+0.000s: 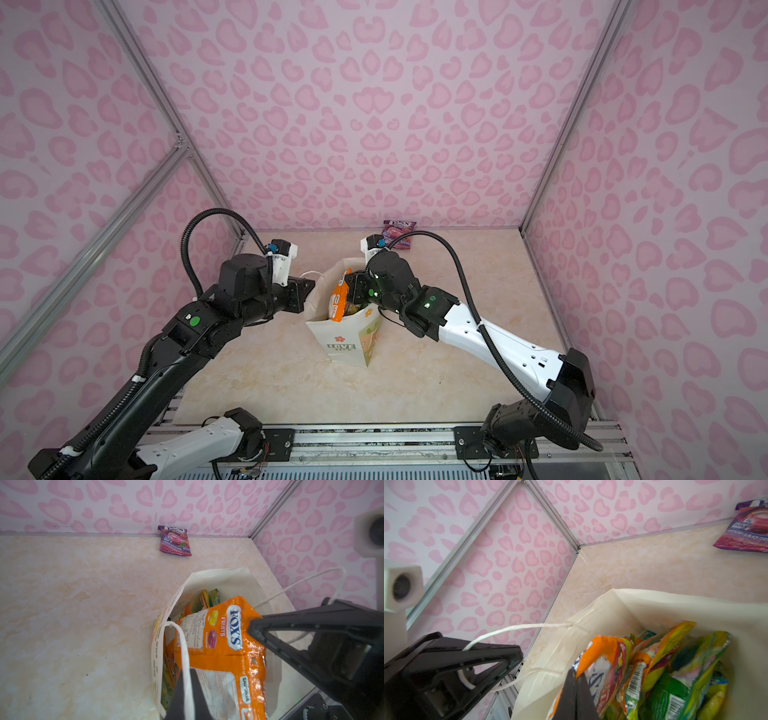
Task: Place the snacks into the paper bag
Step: Place the snack in the paper bag.
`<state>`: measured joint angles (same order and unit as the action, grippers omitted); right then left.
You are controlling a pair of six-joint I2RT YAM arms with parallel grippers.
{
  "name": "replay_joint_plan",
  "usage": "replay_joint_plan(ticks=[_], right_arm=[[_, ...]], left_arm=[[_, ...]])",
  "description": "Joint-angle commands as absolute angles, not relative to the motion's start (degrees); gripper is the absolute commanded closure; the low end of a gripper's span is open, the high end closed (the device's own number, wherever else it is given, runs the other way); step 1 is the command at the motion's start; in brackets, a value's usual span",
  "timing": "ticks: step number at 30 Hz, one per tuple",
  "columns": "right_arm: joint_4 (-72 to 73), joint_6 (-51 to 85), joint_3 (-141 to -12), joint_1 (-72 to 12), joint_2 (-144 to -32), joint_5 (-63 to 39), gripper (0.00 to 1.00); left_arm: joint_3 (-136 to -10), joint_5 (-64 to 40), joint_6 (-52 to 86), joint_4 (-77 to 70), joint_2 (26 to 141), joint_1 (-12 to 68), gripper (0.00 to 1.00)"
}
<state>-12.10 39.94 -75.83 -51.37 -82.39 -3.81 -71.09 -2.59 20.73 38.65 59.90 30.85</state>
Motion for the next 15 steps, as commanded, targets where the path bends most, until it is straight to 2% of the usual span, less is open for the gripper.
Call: replay_joint_plan(ticks=[1,12,13,15], right_arm=[[-12.3,39.8,-75.7,-50.4,-83.8,-3.5,1.00],[-14.1,39.9,-76.3,-46.8,-88.1,-5.2,1.00],[-14.4,39.7,-76.6,-46.9,-88.4,-4.9,0.98],[-15.7,38.8,-77.8,-47.5,-89.1,-3.7,0.87]], left_arm=[[-71.0,-3.0,20.3,37.1,59.9,30.8,0.94],[-70.9,-3.0,20.3,37.1,59.8,30.8,0.94],[-71.0,-3.0,20.4,37.1,59.9,30.8,0.94],[-70.9,-3.0,20.3,37.1,59.9,30.8,0.94]])
